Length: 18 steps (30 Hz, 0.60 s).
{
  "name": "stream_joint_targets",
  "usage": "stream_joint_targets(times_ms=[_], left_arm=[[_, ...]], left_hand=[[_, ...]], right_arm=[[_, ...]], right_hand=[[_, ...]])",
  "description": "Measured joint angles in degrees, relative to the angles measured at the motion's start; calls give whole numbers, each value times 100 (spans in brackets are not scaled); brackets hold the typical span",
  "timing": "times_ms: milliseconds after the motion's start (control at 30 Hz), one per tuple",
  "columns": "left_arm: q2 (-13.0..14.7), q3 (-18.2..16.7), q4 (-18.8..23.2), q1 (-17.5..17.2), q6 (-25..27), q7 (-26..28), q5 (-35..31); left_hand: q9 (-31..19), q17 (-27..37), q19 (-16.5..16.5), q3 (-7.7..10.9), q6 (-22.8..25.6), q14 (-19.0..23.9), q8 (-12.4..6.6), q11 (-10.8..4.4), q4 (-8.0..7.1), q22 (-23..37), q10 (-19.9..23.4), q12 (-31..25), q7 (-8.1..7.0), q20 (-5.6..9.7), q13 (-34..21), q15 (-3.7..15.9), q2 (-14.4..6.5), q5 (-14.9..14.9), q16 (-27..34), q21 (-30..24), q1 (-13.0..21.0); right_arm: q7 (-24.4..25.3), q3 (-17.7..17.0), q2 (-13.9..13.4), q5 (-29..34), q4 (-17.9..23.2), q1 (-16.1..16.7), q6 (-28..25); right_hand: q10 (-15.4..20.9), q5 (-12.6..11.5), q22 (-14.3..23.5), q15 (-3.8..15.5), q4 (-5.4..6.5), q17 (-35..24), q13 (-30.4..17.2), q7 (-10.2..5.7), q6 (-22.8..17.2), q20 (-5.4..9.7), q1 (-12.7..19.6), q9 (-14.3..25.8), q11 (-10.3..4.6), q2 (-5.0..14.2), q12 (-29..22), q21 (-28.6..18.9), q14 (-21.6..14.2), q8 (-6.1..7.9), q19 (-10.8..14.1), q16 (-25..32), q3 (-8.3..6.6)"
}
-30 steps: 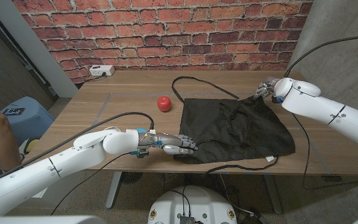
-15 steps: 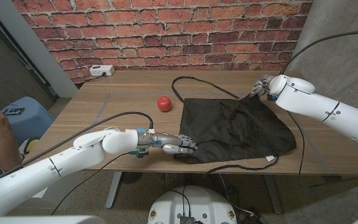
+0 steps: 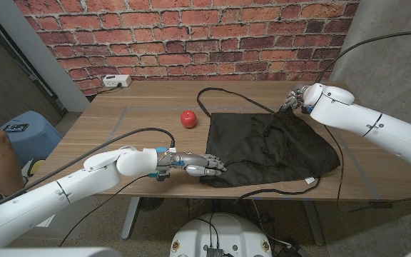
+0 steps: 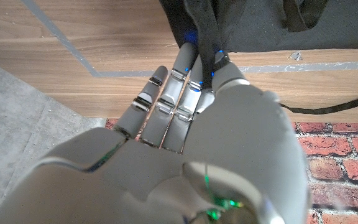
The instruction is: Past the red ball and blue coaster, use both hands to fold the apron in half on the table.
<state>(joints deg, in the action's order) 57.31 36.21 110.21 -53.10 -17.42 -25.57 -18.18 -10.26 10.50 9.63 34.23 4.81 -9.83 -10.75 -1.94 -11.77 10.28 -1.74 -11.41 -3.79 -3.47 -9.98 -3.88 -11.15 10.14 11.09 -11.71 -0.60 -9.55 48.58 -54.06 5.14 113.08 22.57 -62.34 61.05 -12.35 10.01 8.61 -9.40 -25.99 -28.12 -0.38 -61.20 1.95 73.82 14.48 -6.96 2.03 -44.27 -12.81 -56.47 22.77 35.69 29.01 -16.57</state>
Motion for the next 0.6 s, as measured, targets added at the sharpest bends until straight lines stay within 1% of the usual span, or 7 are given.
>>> stream_joint_targets(times_ms=[67, 133, 300, 367, 467, 600], left_arm=[[-4, 2, -14, 7, -19, 1, 5], [-9, 8, -34, 18, -41, 1, 9], [-14, 17, -59, 41, -78, -2, 9], [-16, 21, -69, 57, -92, -9, 9], [-20, 29, -81, 75, -115, -28, 3], [-27, 42, -102, 105, -162, -60, -13]], left_hand=[[0, 0, 0, 0, 0, 0, 0, 0, 0, 0, 0, 0, 0, 0, 0, 0, 0, 0, 0, 0, 0], [0, 0, 0, 0, 0, 0, 0, 0, 0, 0, 0, 0, 0, 0, 0, 0, 0, 0, 0, 0, 0], [0, 0, 0, 24, 0, 0, 0, -1, -24, 0, -1, 0, 0, 0, 0, 0, 0, 0, 0, 0, 0], [0, 0, 0, 24, 0, 0, 0, -12, -24, 0, -12, 0, 0, 0, 0, 0, 0, 0, 0, 0, 0], [0, 0, 0, 24, 0, 0, 0, -12, -24, 0, -12, 0, 0, 0, 0, 0, 0, 0, 0, 0, 0], [0, 0, 0, 24, 0, 0, 0, -12, -24, -1, -11, 0, 0, 0, 0, 0, 0, 0, 0, 0, 0]], right_arm=[[0, 15, 2, -10, 8, -19, -15], [0, 38, 3, -27, 45, -56, -34], [11, 45, 2, -65, 97, -86, -60], [31, 45, 3, -94, 114, -95, -75], [47, 44, 2, -131, 146, -103, -87], [83, 18, 11, -179, 201, -120, -113]], right_hand=[[0, 0, 0, 0, 0, -19, 0, 0, 0, -1, 1, 1, 1, 3, 0, 0, 0, -30, 1, 0, 0], [0, 0, 0, 1, 0, -19, 0, 0, 0, -42, 1, 1, 1, 3, 0, 0, 0, -32, 42, -8, 0], [-19, 0, 0, 0, 0, -46, -23, 0, 0, -42, 10, -2, 21, 12, 0, 0, 0, -47, 42, -22, 0], [-20, 1, 0, 17, 23, -46, -24, 0, 0, -27, 50, -1, 21, 17, 0, 0, -17, -47, 56, -43, 23], [2, 1, 0, 17, 4, -64, -24, 0, 1, -11, 70, 4, 42, 12, 0, 0, -17, -48, 73, -43, 43], [10, 1, -1, 2, -7, -72, -23, 20, 21, -31, 83, 6, 50, 24, 0, 0, -34, -48, 93, -66, 54]])
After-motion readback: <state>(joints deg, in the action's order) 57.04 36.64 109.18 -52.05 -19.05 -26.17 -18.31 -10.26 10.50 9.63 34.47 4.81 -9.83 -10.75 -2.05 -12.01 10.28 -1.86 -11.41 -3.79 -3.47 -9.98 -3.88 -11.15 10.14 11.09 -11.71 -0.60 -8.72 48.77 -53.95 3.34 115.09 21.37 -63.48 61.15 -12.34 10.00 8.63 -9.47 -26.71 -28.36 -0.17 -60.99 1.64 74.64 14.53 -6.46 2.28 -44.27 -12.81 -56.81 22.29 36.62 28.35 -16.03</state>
